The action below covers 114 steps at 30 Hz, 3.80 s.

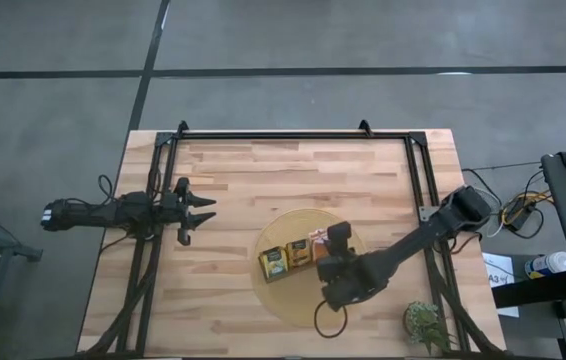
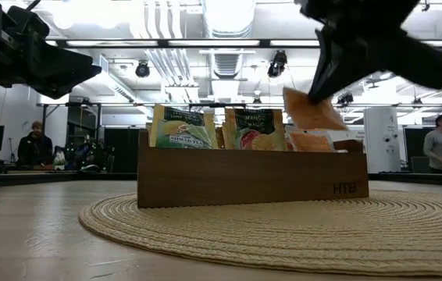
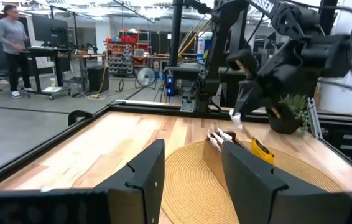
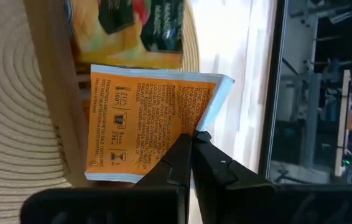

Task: Pick & Place Tea
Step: Put the orange tea bag into the right section of the wooden organizer, then move the brown table mat to the center of the table

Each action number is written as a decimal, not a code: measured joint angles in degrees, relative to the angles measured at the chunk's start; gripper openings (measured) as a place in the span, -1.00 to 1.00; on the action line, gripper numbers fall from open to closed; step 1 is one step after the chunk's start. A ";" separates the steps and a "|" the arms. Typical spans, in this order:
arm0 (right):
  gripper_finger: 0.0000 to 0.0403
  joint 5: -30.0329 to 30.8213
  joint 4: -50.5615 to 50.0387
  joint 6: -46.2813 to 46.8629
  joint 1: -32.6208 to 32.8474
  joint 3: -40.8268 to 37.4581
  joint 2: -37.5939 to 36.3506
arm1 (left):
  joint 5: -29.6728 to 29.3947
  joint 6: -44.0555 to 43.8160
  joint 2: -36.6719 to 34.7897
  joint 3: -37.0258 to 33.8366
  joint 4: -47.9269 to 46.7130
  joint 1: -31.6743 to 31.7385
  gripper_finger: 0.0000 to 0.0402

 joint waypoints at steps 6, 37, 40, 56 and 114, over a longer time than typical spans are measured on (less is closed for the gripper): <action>-0.96 1.67 -2.30 1.73 -0.04 -0.07 2.52 | 0.01 0.01 0.00 0.01 0.02 -0.01 -0.24; -0.96 1.15 -2.17 5.35 -2.31 -2.91 2.98 | 0.01 0.00 0.00 0.01 0.09 -0.01 -0.24; -0.96 1.24 -1.86 5.50 -2.33 -2.91 2.98 | 0.01 0.00 0.00 0.01 0.09 -0.01 -0.24; -0.43 2.20 -1.16 4.30 -2.29 -2.83 2.98 | 0.01 0.01 0.00 0.01 0.11 -0.01 -0.24; -0.44 -8.96 -1.18 9.80 -0.56 1.19 -4.57 | 0.06 0.01 0.02 0.00 -0.05 -0.01 -0.24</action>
